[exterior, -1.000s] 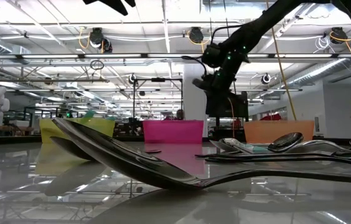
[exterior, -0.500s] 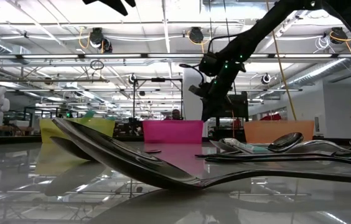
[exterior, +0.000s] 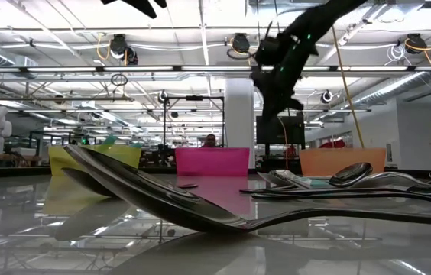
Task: Sort silverware by color (type)
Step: Put the white patterned spoon into the pink bin
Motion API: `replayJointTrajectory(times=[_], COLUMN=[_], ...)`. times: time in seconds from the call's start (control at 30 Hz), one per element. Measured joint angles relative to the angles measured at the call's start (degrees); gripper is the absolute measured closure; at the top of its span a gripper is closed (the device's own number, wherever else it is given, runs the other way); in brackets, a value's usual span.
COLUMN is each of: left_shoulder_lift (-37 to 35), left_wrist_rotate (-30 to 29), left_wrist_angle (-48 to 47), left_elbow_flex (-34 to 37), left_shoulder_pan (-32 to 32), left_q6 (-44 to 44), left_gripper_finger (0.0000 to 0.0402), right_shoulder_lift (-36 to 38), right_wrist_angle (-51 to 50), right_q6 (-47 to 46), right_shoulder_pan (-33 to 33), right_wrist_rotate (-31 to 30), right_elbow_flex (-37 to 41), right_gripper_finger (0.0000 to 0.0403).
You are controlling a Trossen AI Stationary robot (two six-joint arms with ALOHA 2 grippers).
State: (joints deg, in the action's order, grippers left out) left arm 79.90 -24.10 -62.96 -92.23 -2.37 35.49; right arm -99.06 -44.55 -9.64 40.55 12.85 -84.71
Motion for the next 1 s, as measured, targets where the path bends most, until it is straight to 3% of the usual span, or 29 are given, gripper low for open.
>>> replayJointTrajectory(times=[0.17, 0.33, 0.47, 0.67, 1.0], left_shoulder_lift=[0.00, 0.00, 0.00, 0.00, 0.00], left_wrist_rotate=[-0.09, -0.17, -1.70, -2.09, -2.09], left_wrist_angle=[0.00, 0.00, -0.02, -0.03, -0.06], left_elbow_flex=[0.00, 0.00, 0.00, 0.00, 0.00], left_shoulder_pan=[0.00, 0.00, -0.70, -2.84, -4.41], left_q6=[-1.72, -2.13, -0.65, 2.14, 2.91], left_gripper_finger=[0.0229, 0.0229, 0.0229, 0.0229, 0.0229], right_shoulder_lift=[4.81, 8.16, 11.64, 15.56, 16.58], right_wrist_angle=[-9.66, -11.50, -7.62, -1.52, 10.50], right_q6=[9.67, 13.38, 13.81, 13.40, 15.77], right_shoulder_pan=[-5.24, -11.72, -16.68, -21.98, -28.43], right_wrist_rotate=[0.95, 2.73, 6.75, 6.68, 6.55], right_elbow_flex=[0.02, 2.00, 8.43, 18.85, 31.39], right_gripper_finger=[0.0388, 0.0380, 0.0375, 0.0360, 0.0289])
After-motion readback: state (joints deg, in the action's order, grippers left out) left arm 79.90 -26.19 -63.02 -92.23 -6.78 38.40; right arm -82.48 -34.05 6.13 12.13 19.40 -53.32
